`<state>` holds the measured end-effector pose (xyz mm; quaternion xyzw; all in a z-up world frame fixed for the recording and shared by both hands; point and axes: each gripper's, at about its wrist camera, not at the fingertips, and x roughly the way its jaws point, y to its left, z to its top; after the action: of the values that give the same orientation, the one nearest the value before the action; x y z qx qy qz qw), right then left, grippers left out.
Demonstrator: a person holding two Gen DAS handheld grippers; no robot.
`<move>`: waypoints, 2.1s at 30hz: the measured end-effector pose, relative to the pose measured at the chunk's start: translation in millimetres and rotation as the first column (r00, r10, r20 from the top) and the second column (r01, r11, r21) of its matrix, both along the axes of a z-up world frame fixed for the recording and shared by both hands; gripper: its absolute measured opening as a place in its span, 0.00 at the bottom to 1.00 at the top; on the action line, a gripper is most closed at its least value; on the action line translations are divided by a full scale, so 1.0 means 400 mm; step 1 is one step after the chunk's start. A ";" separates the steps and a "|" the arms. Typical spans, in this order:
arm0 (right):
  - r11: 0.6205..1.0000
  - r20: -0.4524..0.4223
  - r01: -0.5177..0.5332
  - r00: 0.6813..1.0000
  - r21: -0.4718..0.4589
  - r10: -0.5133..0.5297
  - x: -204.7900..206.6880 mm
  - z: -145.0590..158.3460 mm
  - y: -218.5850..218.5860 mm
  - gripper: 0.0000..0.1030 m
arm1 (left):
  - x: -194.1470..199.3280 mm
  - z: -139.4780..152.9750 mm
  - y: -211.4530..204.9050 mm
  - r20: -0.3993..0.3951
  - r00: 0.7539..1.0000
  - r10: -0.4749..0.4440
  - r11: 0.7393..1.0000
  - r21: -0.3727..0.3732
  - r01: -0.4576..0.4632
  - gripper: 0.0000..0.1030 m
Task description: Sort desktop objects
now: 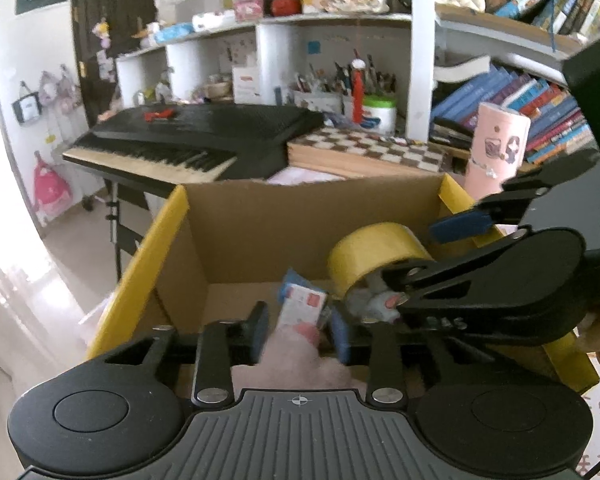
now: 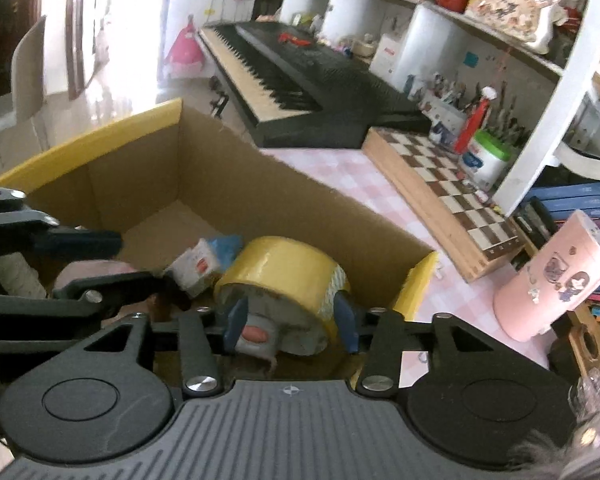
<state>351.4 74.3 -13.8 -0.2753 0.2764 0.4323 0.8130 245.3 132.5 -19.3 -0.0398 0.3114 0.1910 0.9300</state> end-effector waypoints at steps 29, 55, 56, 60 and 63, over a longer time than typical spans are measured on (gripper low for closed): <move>0.903 0.003 0.285 0.953 0.323 -0.302 -0.230 0.145 -0.261 0.64 | -0.261 0.139 -0.090 0.255 0.966 -0.033 0.999 0.027 0.027 0.87; 0.808 -0.040 0.489 0.862 0.329 -0.505 -0.598 0.078 -0.387 0.73 | -0.559 0.104 -0.135 0.235 0.967 -0.094 0.996 0.017 0.093 0.97; 0.806 -0.039 0.493 0.859 0.328 -0.510 -0.608 0.075 -0.391 0.74 | -0.567 0.103 -0.136 0.236 0.967 -0.094 0.996 0.015 0.093 0.98; 0.798 -0.042 0.509 0.850 0.323 -0.525 -0.640 0.061 -0.410 0.75 | -0.594 0.095 -0.141 0.231 0.968 -0.095 0.995 0.008 0.096 0.98; 0.793 -0.049 0.519 0.844 0.320 -0.533 -0.663 0.054 -0.421 0.75 | -0.609 0.089 -0.149 0.224 0.969 -0.101 0.995 0.013 0.101 0.98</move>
<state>86.3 -94.1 7.8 -0.0611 0.2499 0.2219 0.9405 1.5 73.0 16.5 -0.0445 0.2060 0.1380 0.9678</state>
